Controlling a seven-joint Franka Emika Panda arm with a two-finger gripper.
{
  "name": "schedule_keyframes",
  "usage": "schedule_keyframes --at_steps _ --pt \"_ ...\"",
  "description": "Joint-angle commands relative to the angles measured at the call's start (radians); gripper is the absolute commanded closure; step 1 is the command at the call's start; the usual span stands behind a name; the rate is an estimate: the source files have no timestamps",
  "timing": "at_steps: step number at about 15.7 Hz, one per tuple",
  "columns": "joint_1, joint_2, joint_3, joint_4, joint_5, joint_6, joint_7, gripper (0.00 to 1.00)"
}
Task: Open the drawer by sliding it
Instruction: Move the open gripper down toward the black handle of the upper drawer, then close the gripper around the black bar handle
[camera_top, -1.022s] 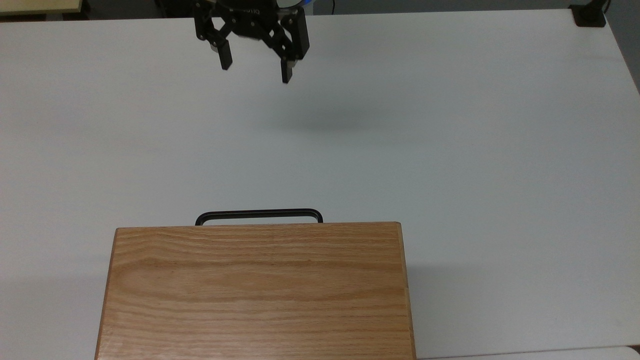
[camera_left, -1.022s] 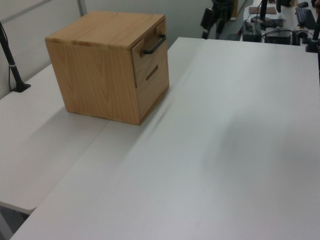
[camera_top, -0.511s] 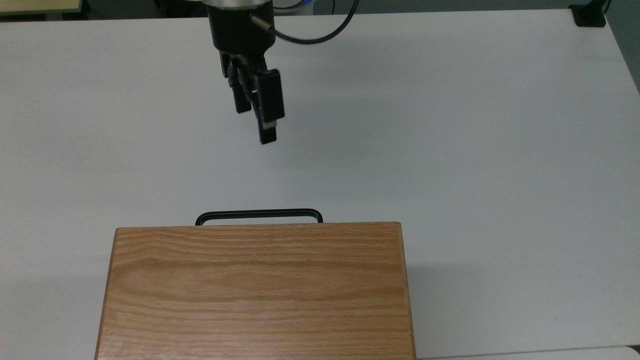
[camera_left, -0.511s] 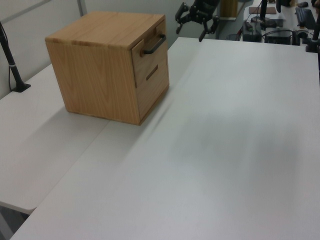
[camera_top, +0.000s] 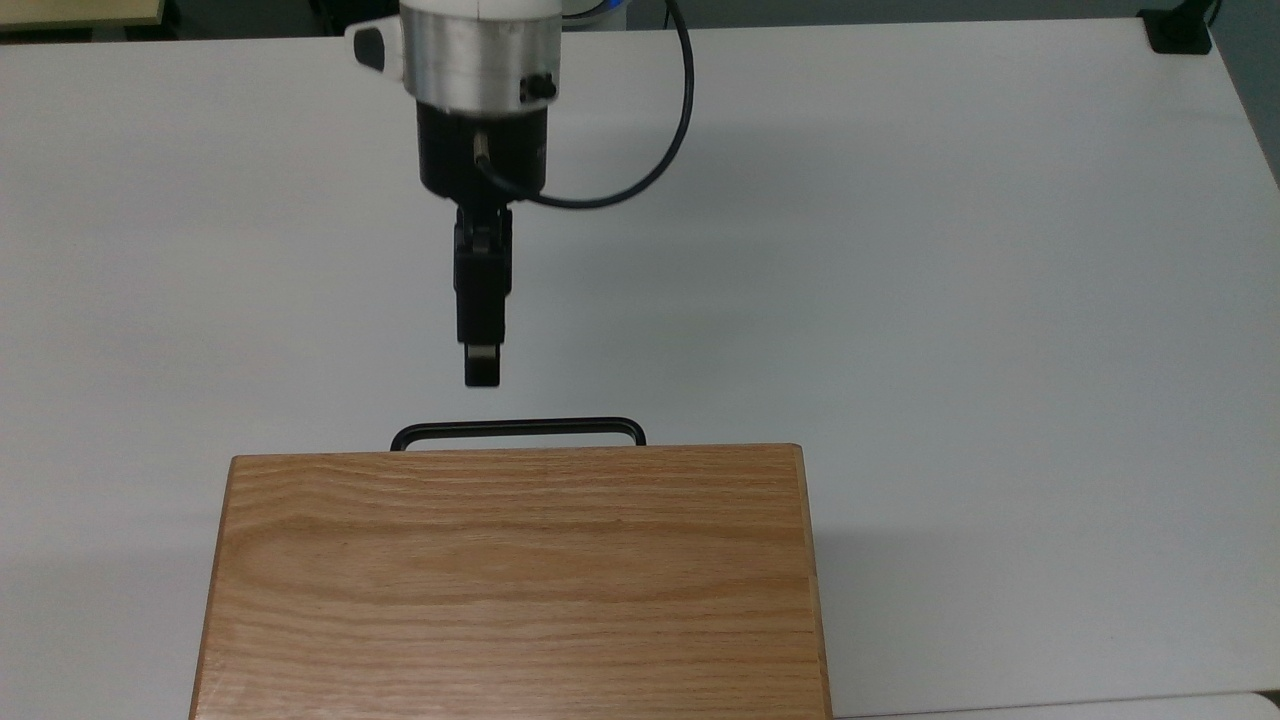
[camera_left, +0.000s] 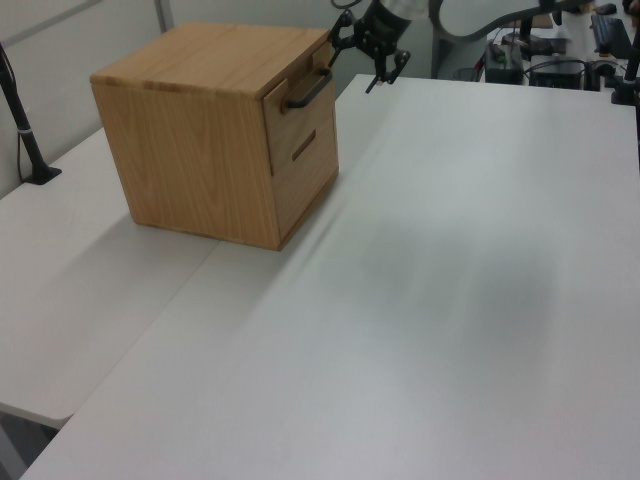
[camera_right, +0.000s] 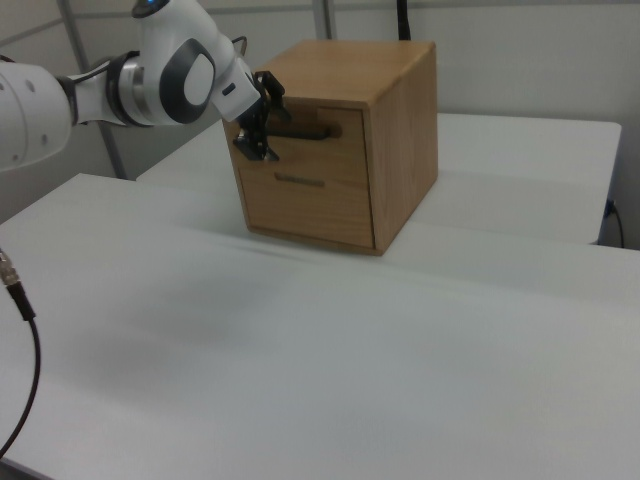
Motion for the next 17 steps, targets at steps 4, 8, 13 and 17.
schedule_keyframes --at_steps 4,8,13,17 --pt "0.008 0.127 -0.008 0.147 -0.022 0.113 0.062 0.2" --pt "0.022 0.155 -0.007 0.144 -0.037 0.152 0.061 0.29" --pt "0.022 0.147 -0.007 0.108 -0.042 0.152 0.049 0.52" --pt "0.016 0.136 -0.005 0.105 -0.034 0.152 0.013 0.73"
